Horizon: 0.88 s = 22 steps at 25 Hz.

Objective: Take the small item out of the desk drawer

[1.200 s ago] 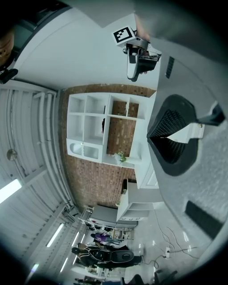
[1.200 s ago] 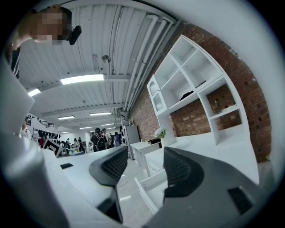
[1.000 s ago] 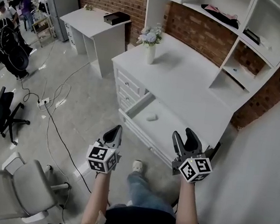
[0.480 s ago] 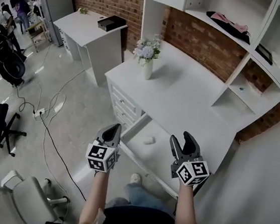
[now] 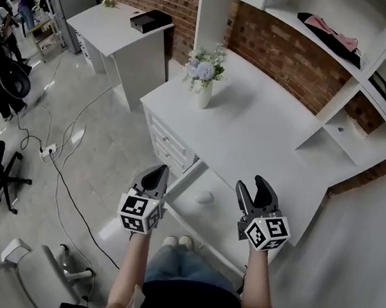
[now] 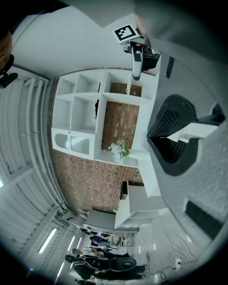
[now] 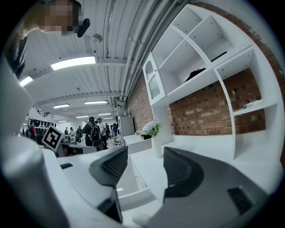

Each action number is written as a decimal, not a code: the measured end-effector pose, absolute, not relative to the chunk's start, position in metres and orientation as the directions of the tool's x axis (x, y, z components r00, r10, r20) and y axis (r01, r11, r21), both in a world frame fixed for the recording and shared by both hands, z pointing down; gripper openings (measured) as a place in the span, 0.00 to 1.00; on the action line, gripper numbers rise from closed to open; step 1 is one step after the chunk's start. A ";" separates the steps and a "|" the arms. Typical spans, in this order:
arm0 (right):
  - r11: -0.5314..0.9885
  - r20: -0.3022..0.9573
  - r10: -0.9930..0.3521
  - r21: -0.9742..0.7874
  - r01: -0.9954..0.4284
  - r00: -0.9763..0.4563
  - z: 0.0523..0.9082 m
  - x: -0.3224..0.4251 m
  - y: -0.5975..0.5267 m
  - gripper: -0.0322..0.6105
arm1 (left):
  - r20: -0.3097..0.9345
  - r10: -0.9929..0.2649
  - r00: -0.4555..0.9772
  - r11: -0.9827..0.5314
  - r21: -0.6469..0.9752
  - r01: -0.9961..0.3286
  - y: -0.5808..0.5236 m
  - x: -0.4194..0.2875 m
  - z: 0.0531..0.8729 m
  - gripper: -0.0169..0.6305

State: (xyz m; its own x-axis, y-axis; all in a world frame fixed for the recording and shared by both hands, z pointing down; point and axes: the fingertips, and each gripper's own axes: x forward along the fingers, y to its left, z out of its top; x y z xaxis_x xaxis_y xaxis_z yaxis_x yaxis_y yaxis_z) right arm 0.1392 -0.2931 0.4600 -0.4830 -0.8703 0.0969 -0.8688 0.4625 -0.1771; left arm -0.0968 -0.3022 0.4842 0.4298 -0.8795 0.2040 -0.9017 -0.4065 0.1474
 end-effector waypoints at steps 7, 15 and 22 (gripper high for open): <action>0.591 0.248 -0.790 0.066 -0.804 -0.561 0.472 0.113 -0.320 0.41 | 0.216 -0.870 0.443 -0.412 0.173 -0.895 -0.315 -0.102 0.490 0.04; 0.868 0.642 -0.495 0.393 -0.303 -0.586 0.556 0.044 -0.317 0.41 | 0.278 -0.863 0.423 -0.379 0.199 -0.904 -0.313 -0.116 0.518 0.04; 0.929 0.875 -0.279 0.350 0.120 -0.396 0.675 0.022 -0.288 0.41 | 0.323 -0.859 0.398 -0.337 0.230 -0.913 -0.307 -0.129 0.545 0.04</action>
